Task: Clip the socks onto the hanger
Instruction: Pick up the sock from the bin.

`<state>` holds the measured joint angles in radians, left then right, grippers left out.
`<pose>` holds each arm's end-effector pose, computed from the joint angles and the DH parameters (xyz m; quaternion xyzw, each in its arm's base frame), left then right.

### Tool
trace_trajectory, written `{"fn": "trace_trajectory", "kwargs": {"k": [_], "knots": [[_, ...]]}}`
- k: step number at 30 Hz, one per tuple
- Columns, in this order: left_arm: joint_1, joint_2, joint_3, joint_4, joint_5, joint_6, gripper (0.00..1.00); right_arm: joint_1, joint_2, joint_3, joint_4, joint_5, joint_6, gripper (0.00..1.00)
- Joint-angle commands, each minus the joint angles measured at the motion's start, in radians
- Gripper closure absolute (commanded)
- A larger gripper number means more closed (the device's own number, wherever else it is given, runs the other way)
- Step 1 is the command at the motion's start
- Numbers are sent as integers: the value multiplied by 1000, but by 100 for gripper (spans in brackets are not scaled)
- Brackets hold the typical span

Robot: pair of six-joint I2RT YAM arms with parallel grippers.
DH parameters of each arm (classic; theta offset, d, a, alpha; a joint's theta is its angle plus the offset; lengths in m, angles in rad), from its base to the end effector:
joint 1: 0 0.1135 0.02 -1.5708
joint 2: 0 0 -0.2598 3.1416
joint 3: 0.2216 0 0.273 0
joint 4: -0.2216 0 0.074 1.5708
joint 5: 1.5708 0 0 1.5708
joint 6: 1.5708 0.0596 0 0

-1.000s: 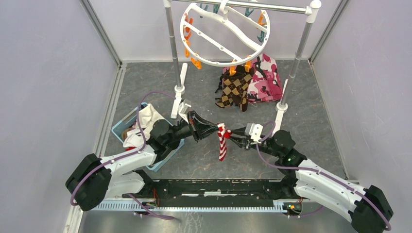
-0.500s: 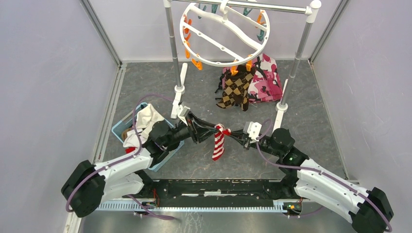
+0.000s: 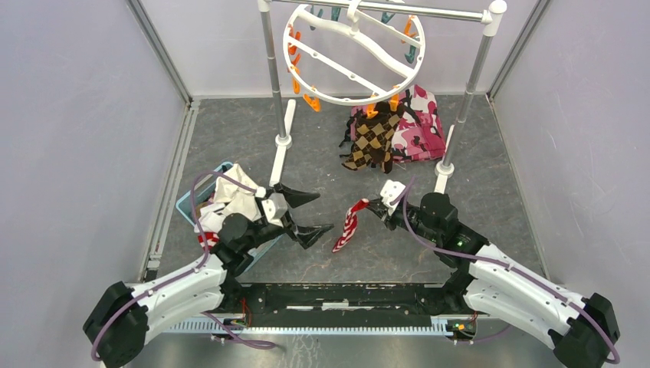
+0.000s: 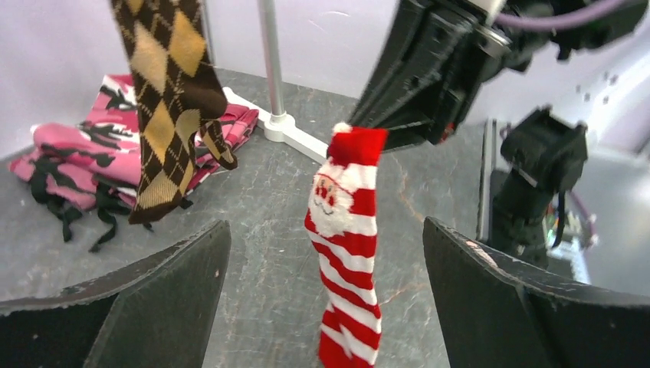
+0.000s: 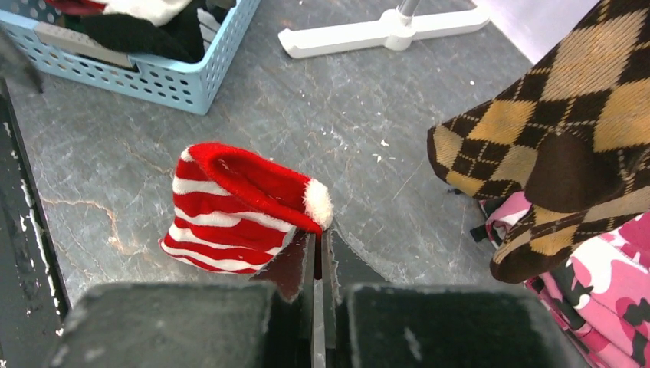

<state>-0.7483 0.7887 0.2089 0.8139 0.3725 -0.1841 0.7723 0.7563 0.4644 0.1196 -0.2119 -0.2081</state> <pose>0.1454 -0.1646 0.2321 0.3091 0.5444 -0.4492 0.6374 0.1586 0.1720 0.2499 -0.4183 0.6394 0.2559 0.5922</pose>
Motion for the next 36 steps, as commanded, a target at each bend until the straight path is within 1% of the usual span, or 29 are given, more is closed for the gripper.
{"fn": "trace_trajectory", "kwargs": {"k": [1, 5, 7, 11, 15, 19, 21, 24, 25, 27, 28, 30, 31, 33, 36], "knots": [[-5, 51, -4, 146, 200, 296, 0, 6, 22, 48, -28, 9, -17, 100], [-8, 162, 72, 153, 303, 294, 0, 5, 37, 48, -25, -12, -18, 100], [-16, 219, 106, 161, 312, 267, 0, 5, 40, 48, -21, -19, -17, 100], [-52, 284, 139, 171, 249, 253, 2, 5, 34, 42, -11, -35, -17, 100], [-93, 347, 161, 214, 194, 222, 10, 6, 37, 40, 1, -54, -17, 100], [-115, 412, 186, 225, 168, 207, 26, 5, 33, 38, 6, -71, -19, 100], [-116, 429, 190, 225, 144, 204, 37, 4, 22, 35, 7, -76, -19, 100], [-117, 434, 188, 227, 110, 209, 57, 6, 8, 26, 13, -81, -22, 100], [-117, 432, 187, 226, 103, 213, 65, 5, 3, 23, 15, -85, -22, 100], [-117, 428, 188, 225, 90, 213, 83, 5, -3, 17, 21, -95, -25, 100], [-116, 425, 188, 226, 92, 211, 96, 6, -5, 15, 27, -103, -25, 100], [-114, 418, 183, 239, 96, 201, 98, 5, -12, 6, 43, -114, -20, 100], [-113, 411, 174, 255, 100, 197, 98, 5, -18, -1, 52, -120, -14, 95], [-100, 391, 127, 335, 113, 187, 98, 6, -35, -22, 80, -133, -4, 78], [-45, 353, 32, 505, 188, 104, 98, 5, -69, -53, 113, -160, -7, 53]]}}
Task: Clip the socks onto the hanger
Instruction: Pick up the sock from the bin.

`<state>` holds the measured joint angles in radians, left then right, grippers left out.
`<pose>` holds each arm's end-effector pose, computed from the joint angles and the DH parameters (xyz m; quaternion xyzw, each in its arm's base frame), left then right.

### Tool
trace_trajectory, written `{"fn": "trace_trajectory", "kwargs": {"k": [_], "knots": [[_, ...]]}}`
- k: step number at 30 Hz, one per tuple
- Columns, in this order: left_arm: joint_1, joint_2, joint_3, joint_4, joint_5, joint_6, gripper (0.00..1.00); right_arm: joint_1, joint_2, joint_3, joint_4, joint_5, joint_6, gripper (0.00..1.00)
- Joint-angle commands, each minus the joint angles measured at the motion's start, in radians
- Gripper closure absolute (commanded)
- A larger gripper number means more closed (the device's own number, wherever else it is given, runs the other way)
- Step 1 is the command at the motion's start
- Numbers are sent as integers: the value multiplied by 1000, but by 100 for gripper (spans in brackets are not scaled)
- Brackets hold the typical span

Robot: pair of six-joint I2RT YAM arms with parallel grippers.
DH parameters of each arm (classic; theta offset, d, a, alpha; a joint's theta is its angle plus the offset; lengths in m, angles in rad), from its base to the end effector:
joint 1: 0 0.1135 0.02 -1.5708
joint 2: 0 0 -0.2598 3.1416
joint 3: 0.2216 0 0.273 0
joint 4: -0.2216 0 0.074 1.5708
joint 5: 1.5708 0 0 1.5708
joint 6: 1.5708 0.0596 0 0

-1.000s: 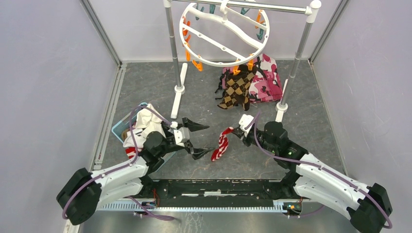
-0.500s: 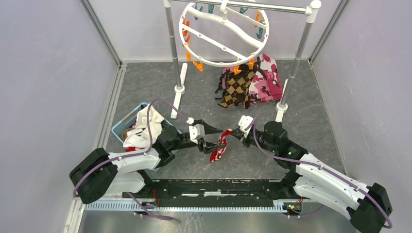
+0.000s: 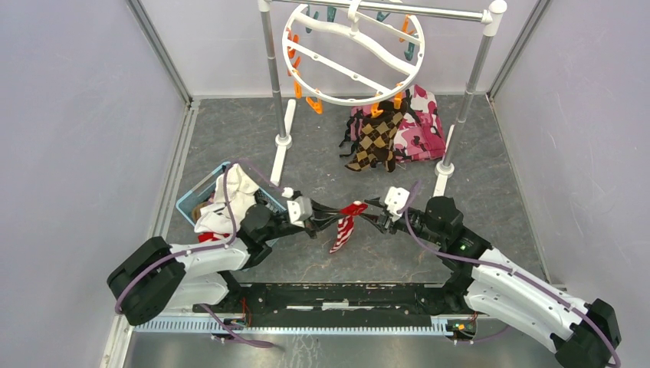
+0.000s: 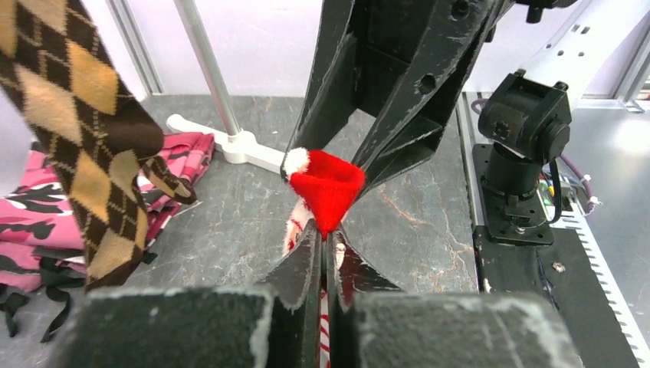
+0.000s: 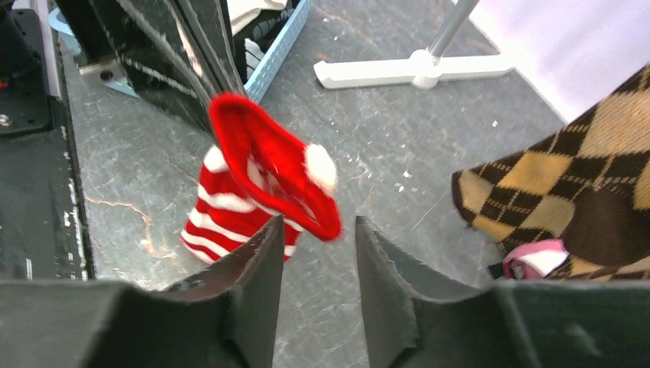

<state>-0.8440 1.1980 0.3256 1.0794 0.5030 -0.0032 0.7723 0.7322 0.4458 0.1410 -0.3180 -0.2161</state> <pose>0.1553 -0.2179 0.2160 0.4255 0.4784 -0.4521 0.6210 0.1506 0.1728 0.2506 -0.4455 0.6086 0.2924 0.5879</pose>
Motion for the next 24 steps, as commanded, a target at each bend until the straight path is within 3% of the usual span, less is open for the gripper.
{"fn": "trace_trajectory", "kwargs": {"k": [1, 4, 12, 18, 24], "knots": [[77, -67, -101, 286, 106, -107, 98, 3, -55, -44, 109, -70, 0, 46], [141, -92, -112, 356, 280, -176, 98, 5, -72, -66, 164, -159, 3, 31], [195, -142, -97, 428, 425, -242, 98, 6, -109, -93, 266, -242, -4, 25], [195, -74, -84, 560, 442, -349, 98, 5, -52, -83, 395, -325, 67, 28], [195, -26, -76, 633, 432, -407, 98, 17, 12, -65, 436, -365, 96, 43]]}}
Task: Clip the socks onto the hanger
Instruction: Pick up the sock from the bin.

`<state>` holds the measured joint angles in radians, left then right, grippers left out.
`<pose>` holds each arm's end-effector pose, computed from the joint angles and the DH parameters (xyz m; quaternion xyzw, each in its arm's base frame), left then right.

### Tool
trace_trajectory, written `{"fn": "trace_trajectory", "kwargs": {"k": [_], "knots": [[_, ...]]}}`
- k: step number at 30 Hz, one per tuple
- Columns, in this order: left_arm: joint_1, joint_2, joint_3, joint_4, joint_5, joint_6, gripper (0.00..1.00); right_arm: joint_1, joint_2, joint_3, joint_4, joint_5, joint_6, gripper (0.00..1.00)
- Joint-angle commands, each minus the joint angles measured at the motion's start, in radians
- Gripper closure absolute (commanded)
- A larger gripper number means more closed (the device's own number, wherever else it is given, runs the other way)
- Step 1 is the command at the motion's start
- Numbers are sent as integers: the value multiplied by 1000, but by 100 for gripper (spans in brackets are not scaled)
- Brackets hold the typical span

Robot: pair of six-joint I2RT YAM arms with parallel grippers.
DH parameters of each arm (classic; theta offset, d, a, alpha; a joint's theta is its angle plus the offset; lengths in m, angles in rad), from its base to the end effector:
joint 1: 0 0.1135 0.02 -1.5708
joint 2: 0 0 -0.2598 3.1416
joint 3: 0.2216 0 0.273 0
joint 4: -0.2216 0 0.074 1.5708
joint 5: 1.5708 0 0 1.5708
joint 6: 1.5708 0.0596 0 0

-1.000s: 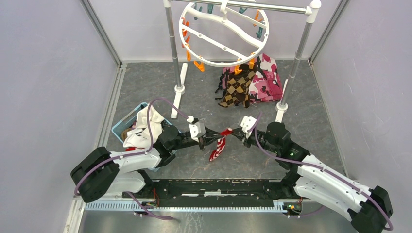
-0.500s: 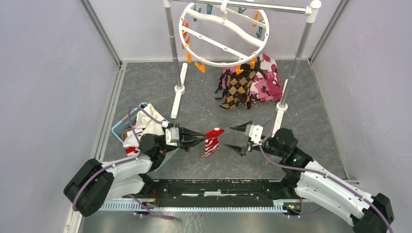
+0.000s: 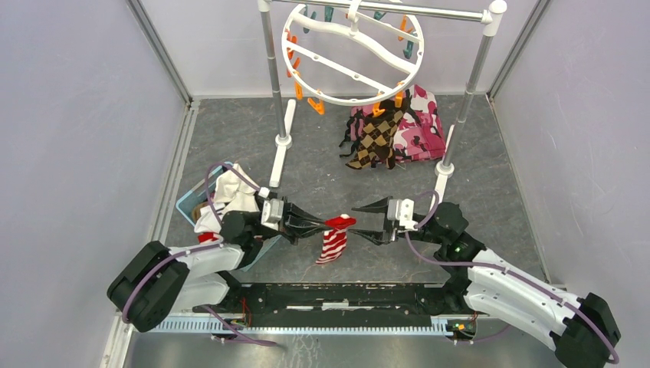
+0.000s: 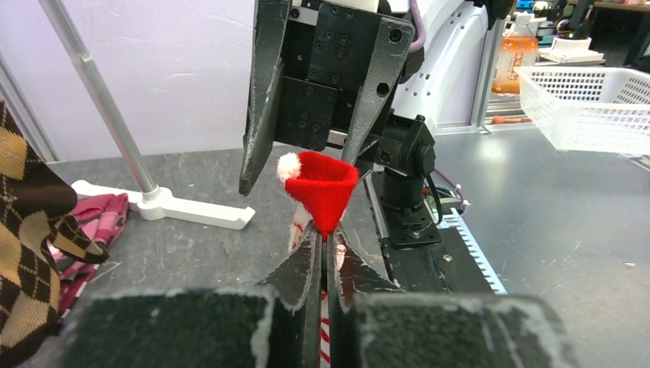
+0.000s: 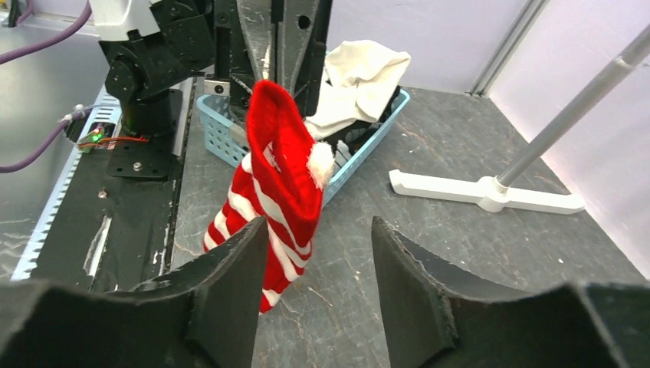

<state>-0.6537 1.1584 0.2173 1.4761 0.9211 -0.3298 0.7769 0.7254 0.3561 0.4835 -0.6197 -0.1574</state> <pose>0.1425 -0.1690 0.2277 0.4526 0.3754 -0.5615 0.5822 0.1307 0.1771 0.2596 -0.4886 0.4635 0.4100 0.6151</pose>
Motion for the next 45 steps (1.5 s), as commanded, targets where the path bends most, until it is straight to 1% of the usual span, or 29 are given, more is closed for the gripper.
{"fn": "trace_trajectory", "kwargs": {"k": [1, 2, 5, 8, 12, 17, 21, 23, 24, 30, 33, 35, 37, 39, 41, 43, 45], "knots": [[5, 16, 33, 242, 10, -84, 98, 14, 21, 24, 93, -69, 39, 45], [5, 18, 33, 245, 8, -84, 98, 14, 21, 22, 94, -70, 41, 47], [5, 28, 35, 247, -1, -81, 98, 17, 20, 16, 104, -74, 48, 58], [5, 49, 42, 256, -11, -87, 98, 18, 25, 11, 123, -84, 57, 64], [5, 65, 54, 260, -22, -99, 98, 21, 40, 15, 124, -90, 61, 63], [5, 49, 52, 259, -40, -102, 98, 22, 50, 18, 87, -56, 46, 56], [5, 30, 51, 260, -46, -107, 98, 20, 48, 14, 89, -46, 45, 57], [5, 27, 51, 260, -47, -111, 98, 21, 45, 9, 107, -51, 54, 61], [5, 29, 51, 259, -49, -112, 98, 22, 42, 6, 118, -53, 58, 65], [4, 43, 48, 260, -76, -113, 98, 21, 29, 2, 139, -64, 70, 93], [5, 50, 47, 259, -100, -117, 98, 21, 23, -4, 141, -67, 71, 100], [6, 56, 42, 256, -139, -118, 98, 20, 14, -5, 129, -51, 70, 100], [12, 58, 40, 228, -178, -117, 97, 20, 6, 0, 109, -26, 66, 100], [25, 55, 53, 139, -205, -113, 96, 21, 0, 5, 75, 24, 62, 100], [42, 47, 78, 29, -225, -119, 88, 20, -1, 16, 37, 91, 62, 100], [60, 40, 104, -70, -248, -130, 83, 22, 1, 23, 7, 152, 64, 100], [81, 39, 126, -131, -258, -157, 75, 22, 6, 25, -2, 195, 72, 100]]}}
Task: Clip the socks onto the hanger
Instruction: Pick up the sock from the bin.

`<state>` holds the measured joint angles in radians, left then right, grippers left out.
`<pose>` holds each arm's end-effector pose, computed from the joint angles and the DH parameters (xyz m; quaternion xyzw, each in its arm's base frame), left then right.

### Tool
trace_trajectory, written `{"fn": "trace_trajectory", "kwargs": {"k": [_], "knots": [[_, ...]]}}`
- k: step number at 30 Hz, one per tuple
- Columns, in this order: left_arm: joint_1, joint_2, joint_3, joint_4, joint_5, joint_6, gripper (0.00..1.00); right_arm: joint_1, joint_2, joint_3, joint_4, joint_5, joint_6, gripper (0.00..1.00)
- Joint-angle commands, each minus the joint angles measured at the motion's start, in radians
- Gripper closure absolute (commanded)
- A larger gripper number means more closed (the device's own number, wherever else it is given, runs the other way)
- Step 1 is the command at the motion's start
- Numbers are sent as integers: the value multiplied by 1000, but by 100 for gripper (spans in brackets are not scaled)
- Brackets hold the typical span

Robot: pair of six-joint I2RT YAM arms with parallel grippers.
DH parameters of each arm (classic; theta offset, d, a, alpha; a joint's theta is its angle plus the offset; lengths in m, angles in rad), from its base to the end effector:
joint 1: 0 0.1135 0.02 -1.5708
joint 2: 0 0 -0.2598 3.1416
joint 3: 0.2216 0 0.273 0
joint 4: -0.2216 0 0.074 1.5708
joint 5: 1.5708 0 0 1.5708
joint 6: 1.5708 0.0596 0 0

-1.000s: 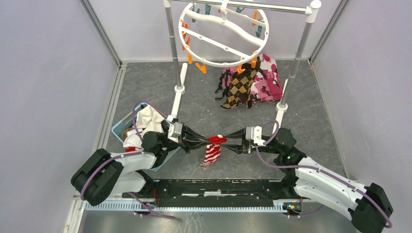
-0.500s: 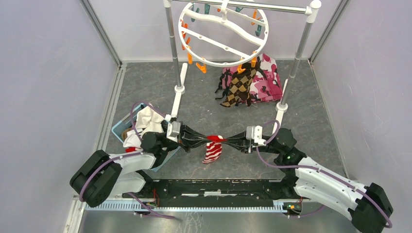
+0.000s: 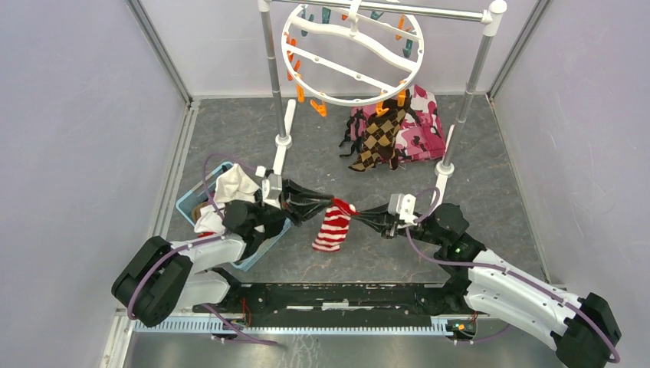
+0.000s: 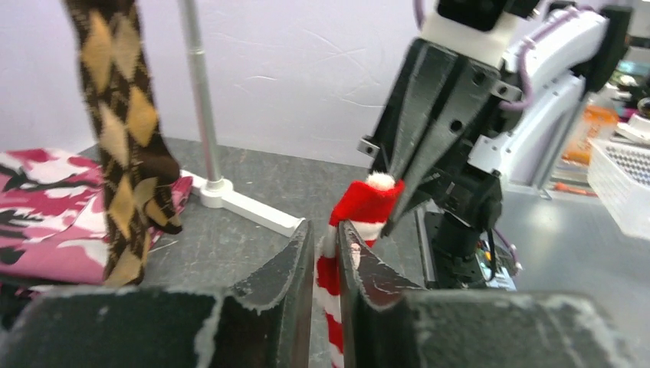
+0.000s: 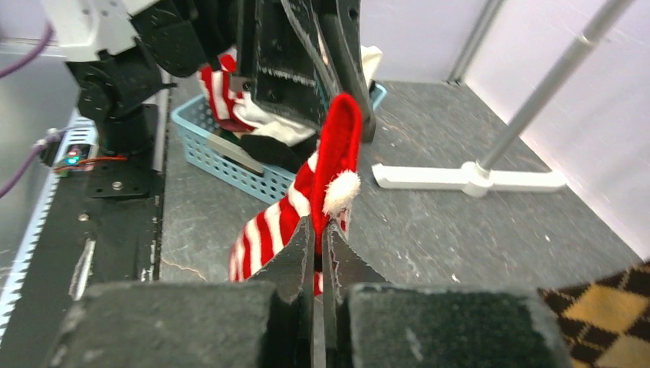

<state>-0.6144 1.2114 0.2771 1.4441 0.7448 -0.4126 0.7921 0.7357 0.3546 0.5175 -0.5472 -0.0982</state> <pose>0.1712 -0.1702 0.2357 0.3597 0.4373 -0.5550 0.6094 0.1329 0.1789 0.2615 -0.4563 0.4835 0.4137 0.6220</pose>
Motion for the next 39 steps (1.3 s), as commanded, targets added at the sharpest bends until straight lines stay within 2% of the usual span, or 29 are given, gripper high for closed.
{"fn": "trace_trajectory", "kwargs": {"k": [1, 3, 7, 12, 16, 21, 27, 33, 36, 39], "knots": [[48, -10, 75, -116, -81, -84, 73, 6, 0, 27, -37, 134, 17, 100], [55, 7, 88, -123, -60, -101, 66, 5, 7, 27, -32, 143, 25, 100], [59, 60, 109, -92, 12, -139, 61, 4, 5, 28, -20, 169, 37, 100], [104, 87, 104, -27, -5, -242, 45, 3, -18, 35, -66, 284, 26, 100], [170, 65, 141, -145, -53, -340, 27, 3, -21, 35, -83, 343, 23, 100], [190, 16, 185, -305, -145, -373, 2, 0, -11, 29, -74, 367, 32, 100], [189, -81, 245, -520, -315, -366, 0, 0, -3, 28, -67, 384, 29, 100], [182, -133, 324, -704, -415, -345, 2, 0, 2, 21, -54, 392, 34, 100], [135, -152, 383, -848, -511, -288, 5, -1, -1, 12, -48, 399, 37, 100], [51, -177, 445, -983, -667, -220, 5, -1, -2, 5, -44, 403, 40, 100]]}}
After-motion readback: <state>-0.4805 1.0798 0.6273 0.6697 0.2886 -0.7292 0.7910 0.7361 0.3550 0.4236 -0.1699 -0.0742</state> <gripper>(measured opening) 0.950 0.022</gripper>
